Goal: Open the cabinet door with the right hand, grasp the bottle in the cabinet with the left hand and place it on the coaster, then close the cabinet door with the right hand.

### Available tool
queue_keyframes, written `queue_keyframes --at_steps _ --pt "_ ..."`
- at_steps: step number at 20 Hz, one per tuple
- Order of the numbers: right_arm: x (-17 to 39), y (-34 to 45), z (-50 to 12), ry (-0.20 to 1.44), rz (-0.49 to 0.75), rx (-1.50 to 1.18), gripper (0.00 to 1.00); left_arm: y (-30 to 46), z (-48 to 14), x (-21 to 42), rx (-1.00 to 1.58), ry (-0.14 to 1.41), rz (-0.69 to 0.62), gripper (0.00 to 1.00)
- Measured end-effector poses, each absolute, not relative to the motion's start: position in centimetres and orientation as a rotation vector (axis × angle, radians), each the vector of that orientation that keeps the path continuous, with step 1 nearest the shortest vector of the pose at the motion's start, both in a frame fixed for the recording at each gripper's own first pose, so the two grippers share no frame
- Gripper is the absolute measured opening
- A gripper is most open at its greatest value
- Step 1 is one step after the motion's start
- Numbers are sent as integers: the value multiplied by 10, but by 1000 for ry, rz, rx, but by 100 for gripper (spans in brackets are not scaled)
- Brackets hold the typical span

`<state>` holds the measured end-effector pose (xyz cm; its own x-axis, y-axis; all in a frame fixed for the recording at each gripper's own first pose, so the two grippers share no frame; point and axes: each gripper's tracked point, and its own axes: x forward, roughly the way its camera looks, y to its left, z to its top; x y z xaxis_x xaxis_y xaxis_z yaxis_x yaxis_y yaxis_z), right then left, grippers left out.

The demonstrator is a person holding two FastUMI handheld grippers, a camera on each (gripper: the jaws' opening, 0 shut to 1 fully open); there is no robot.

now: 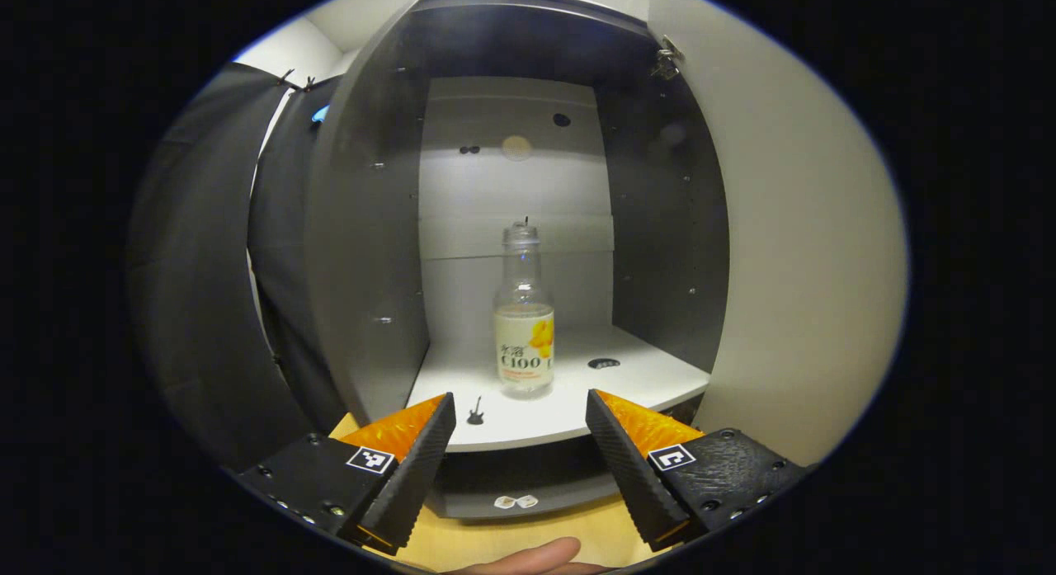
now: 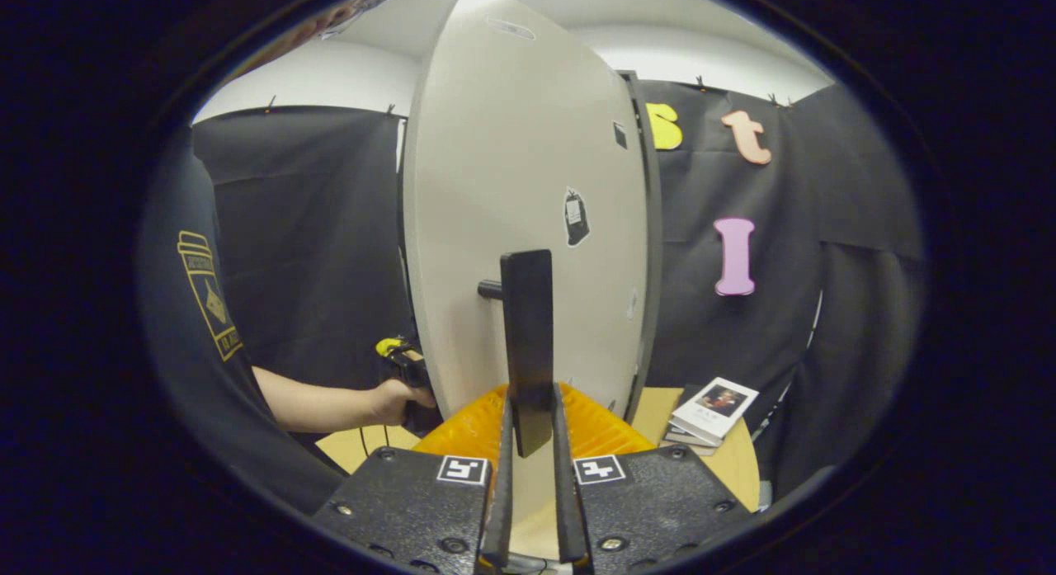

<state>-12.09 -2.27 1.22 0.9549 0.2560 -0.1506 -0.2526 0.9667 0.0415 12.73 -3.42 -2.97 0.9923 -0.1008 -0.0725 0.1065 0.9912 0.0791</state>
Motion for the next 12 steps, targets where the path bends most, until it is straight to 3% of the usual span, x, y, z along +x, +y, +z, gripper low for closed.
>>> queue_keyframes --at_steps 5,8,9,11,12 --pt "-130 -58 12 160 129 35 22 -35 -18 166 97 40 -37 96" --pt "-131 -82 14 156 55 10 27 -32 -15 185 123 34 -8 100" --pt "-133 -88 12 158 31 13 27 -32 -15 191 127 30 2 96" --pt "-137 -98 10 168 -7 42 41 -35 -15 198 122 31 11 96" --pt "-138 -103 10 169 -22 55 57 -37 -16 201 119 33 10 96"
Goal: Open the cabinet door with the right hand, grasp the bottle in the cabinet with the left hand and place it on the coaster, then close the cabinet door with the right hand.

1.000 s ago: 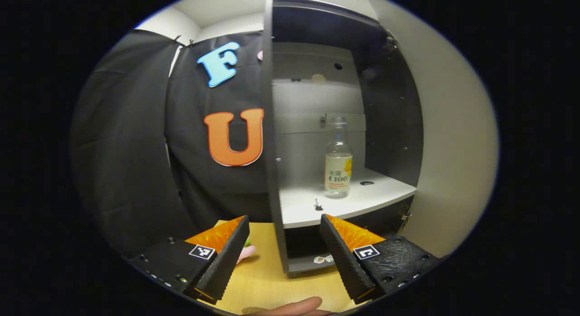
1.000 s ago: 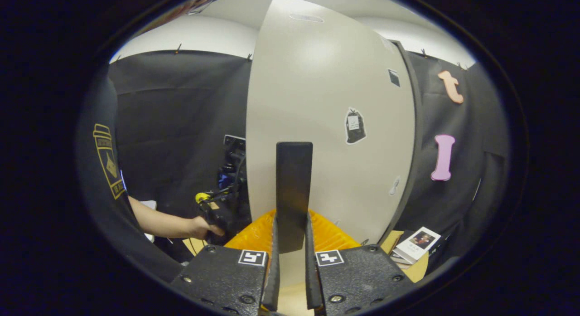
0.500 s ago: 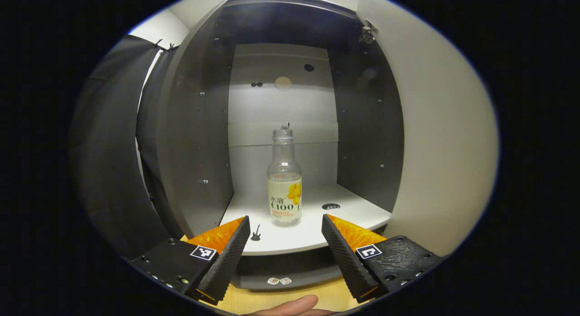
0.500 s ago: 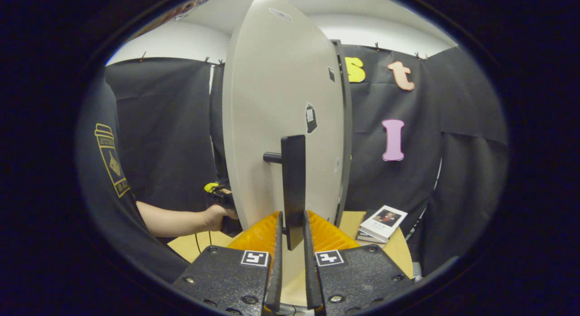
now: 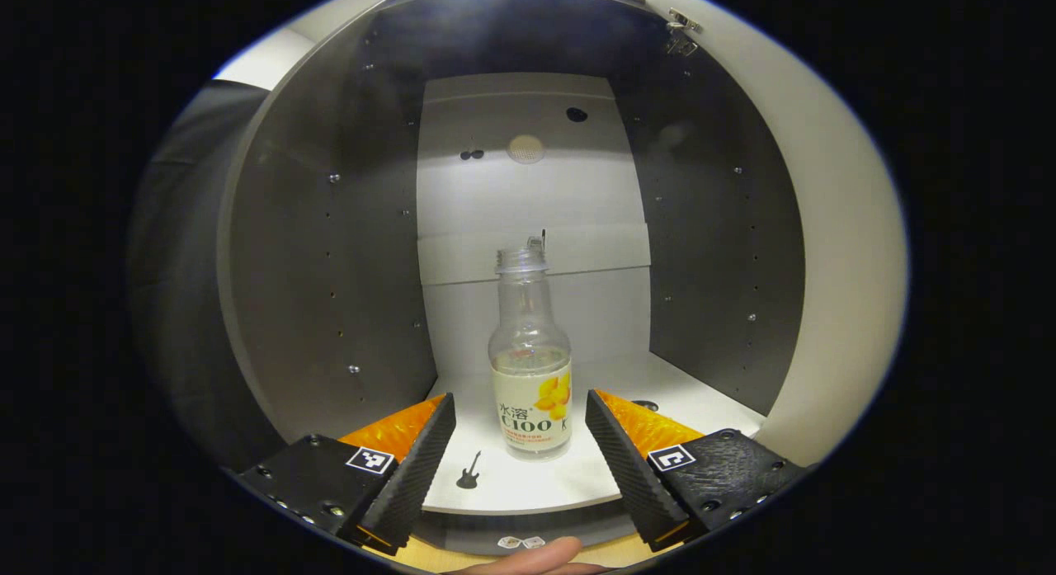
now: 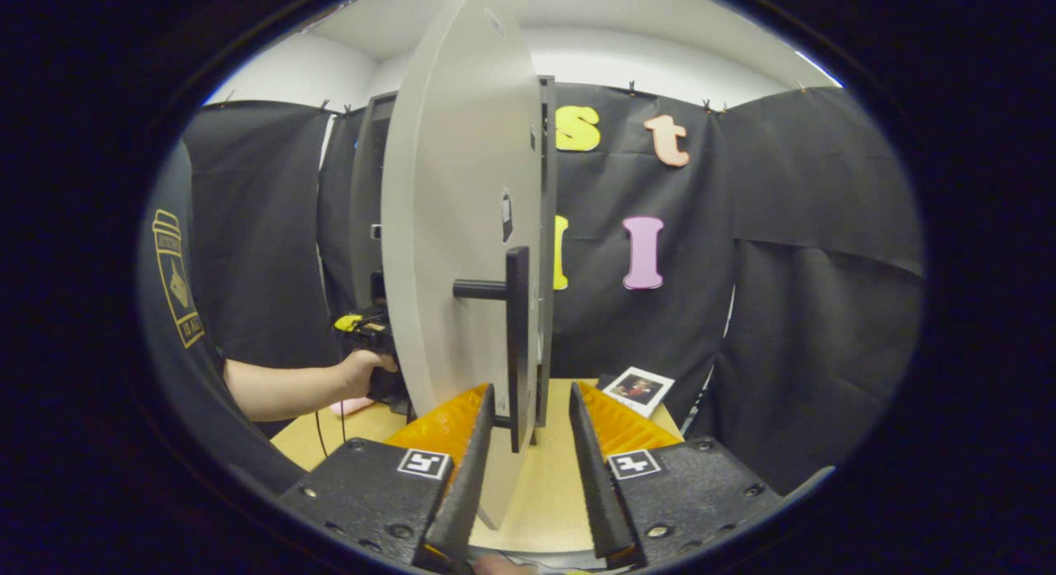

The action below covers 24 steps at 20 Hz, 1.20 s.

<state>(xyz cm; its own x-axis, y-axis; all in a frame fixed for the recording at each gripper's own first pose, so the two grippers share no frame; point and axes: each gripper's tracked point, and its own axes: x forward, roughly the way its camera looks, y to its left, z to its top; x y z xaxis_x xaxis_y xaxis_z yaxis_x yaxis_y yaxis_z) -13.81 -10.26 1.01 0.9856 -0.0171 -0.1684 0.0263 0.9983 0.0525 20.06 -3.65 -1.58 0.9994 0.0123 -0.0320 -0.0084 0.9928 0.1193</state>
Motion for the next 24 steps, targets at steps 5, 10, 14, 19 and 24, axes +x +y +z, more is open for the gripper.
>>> queue_keyframes --at_steps 5,10,14,19,24 --pt "-141 -127 6 158 -81 67 91 -39 -5 219 125 13 28 96" --pt "-149 -146 1 158 -159 90 97 -33 2 256 105 33 45 95" --pt "-152 -160 -3 147 -209 136 96 -35 19 280 134 14 35 96" --pt "-154 -179 -7 140 -264 148 96 -45 46 286 175 -77 58 93" --pt "-154 -186 -6 134 -264 161 95 -50 52 285 141 -111 41 50"
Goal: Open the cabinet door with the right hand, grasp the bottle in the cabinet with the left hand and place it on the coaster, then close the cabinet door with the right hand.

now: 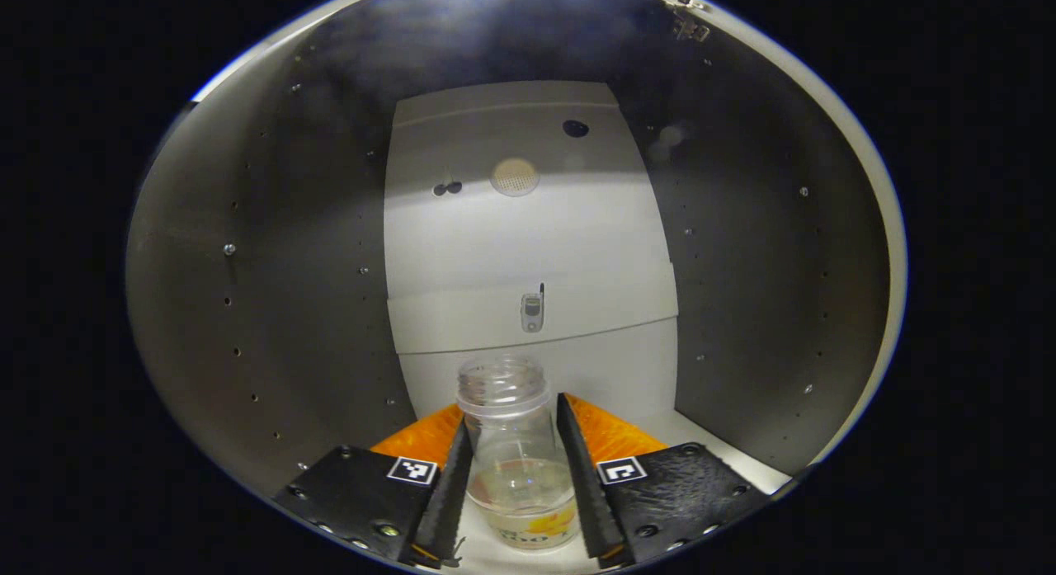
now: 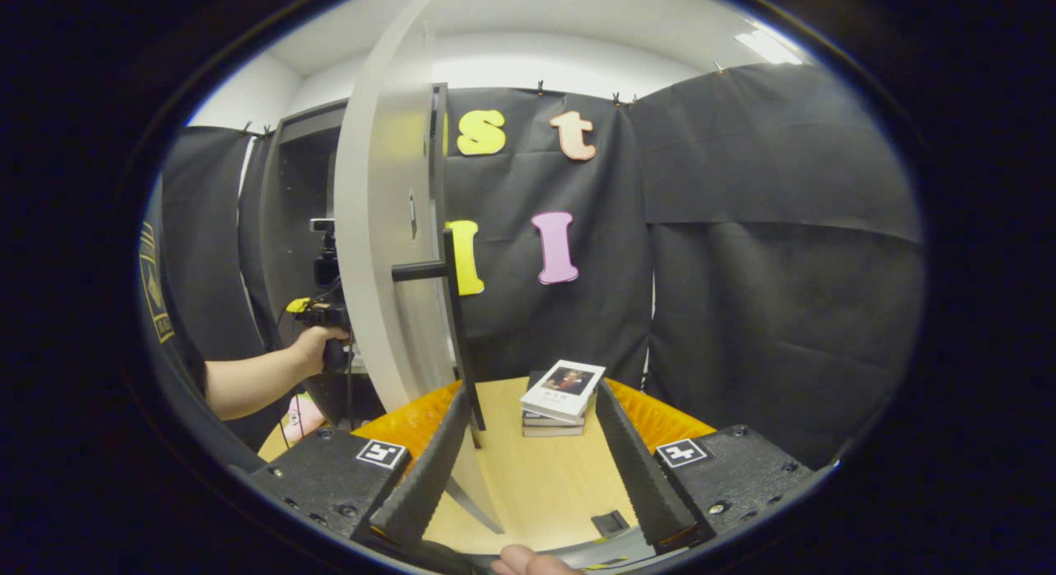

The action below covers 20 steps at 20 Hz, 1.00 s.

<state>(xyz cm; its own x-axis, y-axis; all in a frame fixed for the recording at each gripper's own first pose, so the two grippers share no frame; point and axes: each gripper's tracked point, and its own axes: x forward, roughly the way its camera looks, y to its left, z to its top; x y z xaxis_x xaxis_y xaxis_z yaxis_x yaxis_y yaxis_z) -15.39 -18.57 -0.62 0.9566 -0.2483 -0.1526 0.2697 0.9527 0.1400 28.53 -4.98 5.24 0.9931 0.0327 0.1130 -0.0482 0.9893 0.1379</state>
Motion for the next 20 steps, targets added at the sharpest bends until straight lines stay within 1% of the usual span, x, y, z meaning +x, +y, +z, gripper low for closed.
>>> queue_keyframes --at_steps 1,2,5,8,13,15,18,20 --pt "-154 -187 -7 134 -261 159 95 -48 55 284 129 -116 46 41" --pt "-153 -188 -9 133 -259 161 95 -47 56 283 119 -114 53 48" --pt "-153 -190 -8 128 -246 160 95 -42 56 281 115 -100 86 48" --pt "-150 -191 -9 116 -224 146 95 -40 59 274 101 -99 90 48" --pt "-143 -193 -13 86 -139 208 95 -32 74 241 83 -108 80 48" --pt "-145 -198 -16 80 -107 231 95 -25 79 228 78 -113 100 48" --pt "-144 -201 -17 74 -65 229 100 -15 84 210 70 -121 133 48" --pt "-144 -203 -17 74 -41 221 100 -9 84 201 73 -119 158 48"
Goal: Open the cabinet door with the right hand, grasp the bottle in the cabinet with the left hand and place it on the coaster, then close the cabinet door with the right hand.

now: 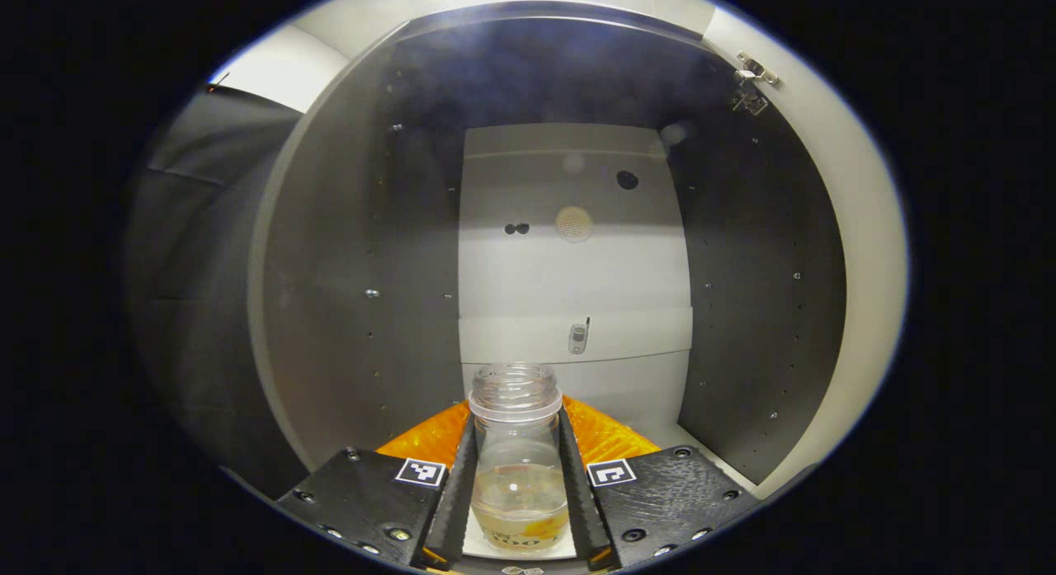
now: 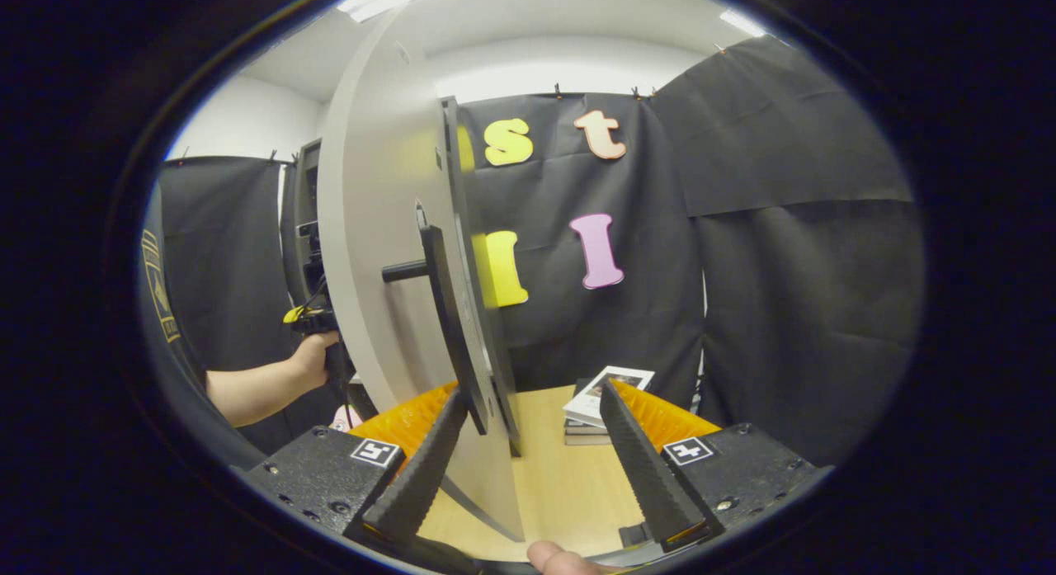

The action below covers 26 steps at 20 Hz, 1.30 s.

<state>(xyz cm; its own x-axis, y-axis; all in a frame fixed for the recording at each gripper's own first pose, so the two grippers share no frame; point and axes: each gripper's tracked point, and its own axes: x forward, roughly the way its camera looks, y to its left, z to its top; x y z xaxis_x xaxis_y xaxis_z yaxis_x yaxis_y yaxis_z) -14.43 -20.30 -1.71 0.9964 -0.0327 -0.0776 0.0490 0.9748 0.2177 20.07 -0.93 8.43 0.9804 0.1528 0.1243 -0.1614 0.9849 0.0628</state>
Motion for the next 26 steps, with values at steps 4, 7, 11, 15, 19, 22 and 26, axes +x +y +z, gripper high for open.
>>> queue_keyframes --at_steps 4,7,11,15,19,22,26 --pt "-144 -207 -19 51 4 202 100 -2 84 174 91 -128 196 48" --pt "-146 -210 -18 24 16 147 100 2 87 153 110 -135 225 48" --pt "-156 -226 -17 9 -2 107 100 5 94 126 170 -162 256 48" --pt "-179 -302 -15 -59 -299 157 100 10 94 106 191 -177 230 48" --pt "-191 -331 -30 -67 -540 341 98 38 76 79 142 -167 244 48" --pt "-189 -321 -44 -29 -621 387 97 65 60 57 121 -160 261 48" --pt "-175 -318 -83 73 -710 346 100 108 32 27 144 -193 319 48"
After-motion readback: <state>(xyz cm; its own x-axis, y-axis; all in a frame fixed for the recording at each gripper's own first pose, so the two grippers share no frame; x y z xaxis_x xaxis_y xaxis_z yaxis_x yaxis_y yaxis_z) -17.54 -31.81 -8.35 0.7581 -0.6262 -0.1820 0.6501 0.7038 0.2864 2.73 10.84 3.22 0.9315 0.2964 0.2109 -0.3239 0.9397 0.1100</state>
